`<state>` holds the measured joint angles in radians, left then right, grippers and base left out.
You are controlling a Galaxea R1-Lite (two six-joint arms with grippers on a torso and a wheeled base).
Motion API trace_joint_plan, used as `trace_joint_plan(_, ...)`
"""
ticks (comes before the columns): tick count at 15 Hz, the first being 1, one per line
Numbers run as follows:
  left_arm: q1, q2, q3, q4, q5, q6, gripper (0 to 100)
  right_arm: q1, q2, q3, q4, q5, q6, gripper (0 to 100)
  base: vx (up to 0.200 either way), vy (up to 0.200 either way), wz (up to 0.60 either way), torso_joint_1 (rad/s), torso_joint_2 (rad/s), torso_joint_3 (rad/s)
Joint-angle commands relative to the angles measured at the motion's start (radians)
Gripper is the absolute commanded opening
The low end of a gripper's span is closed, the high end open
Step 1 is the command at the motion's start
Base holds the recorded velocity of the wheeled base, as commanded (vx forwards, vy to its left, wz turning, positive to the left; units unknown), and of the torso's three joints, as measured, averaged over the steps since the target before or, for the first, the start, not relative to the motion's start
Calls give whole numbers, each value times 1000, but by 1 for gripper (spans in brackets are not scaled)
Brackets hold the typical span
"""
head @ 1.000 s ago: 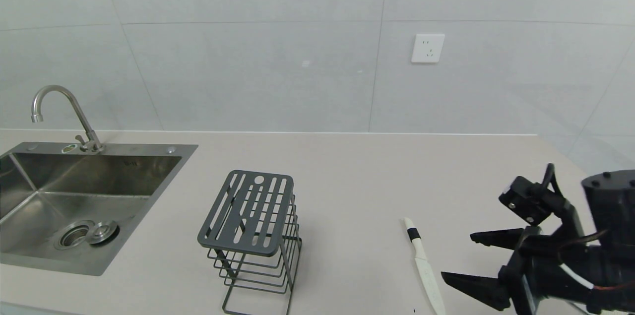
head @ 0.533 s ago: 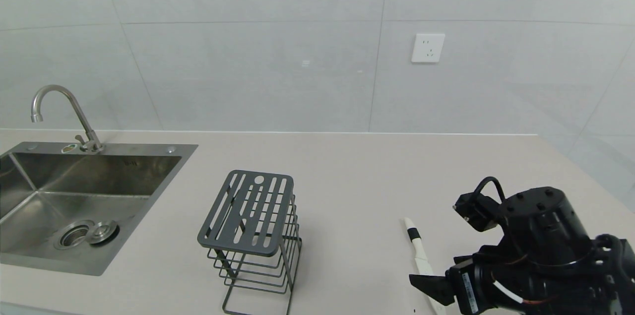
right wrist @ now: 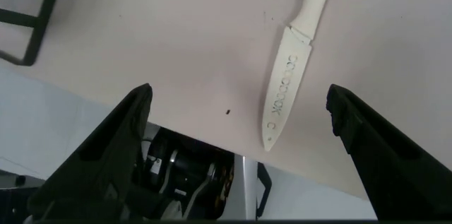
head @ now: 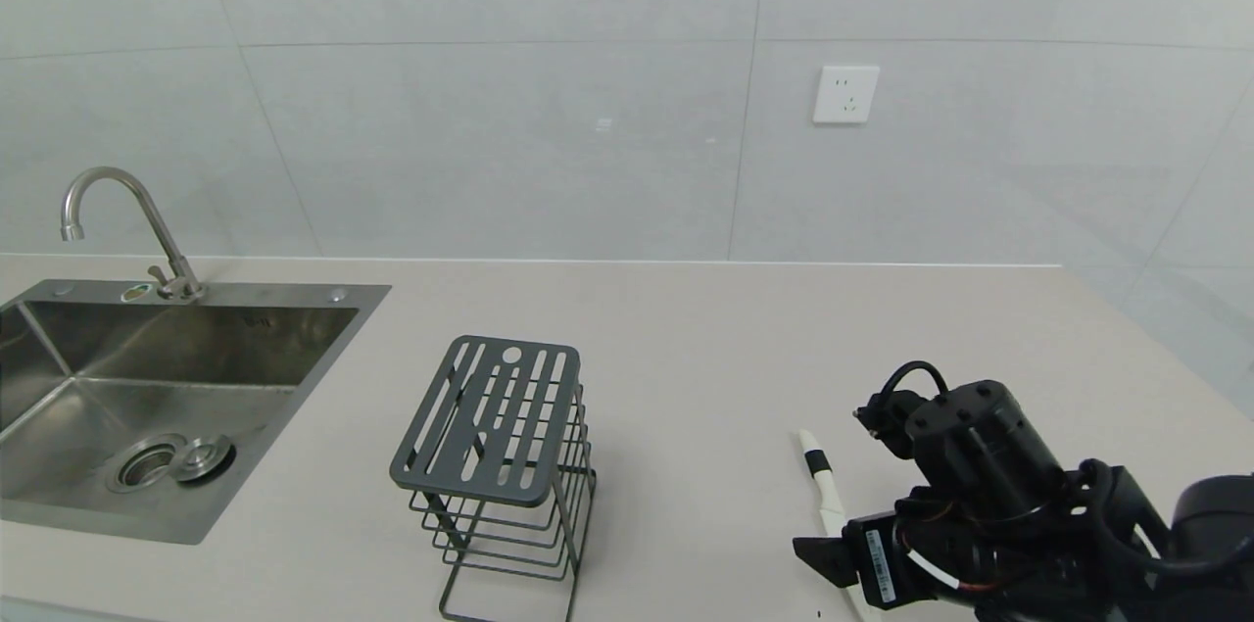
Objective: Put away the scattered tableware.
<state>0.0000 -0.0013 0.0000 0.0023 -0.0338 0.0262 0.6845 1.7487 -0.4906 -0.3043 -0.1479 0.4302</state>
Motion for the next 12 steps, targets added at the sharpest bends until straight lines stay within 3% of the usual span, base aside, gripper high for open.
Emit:
trace_joint_plan(1, 0, 1, 0, 1, 0, 0, 100, -22, 54, 0, -1, -44, 2, 100, 0, 0, 0, 0, 0, 0)
trace_joint_plan(6, 0, 1, 0, 1, 0, 0, 100, -85, 126, -37, -3, -73, 1, 100, 0, 0, 0, 0, 0, 0)
trace_joint_plan(12, -2, 1, 0, -1, 0, 0, 100, -80, 275, -111, -62, -78, -7, 100, 0, 0, 0, 0, 0, 0)
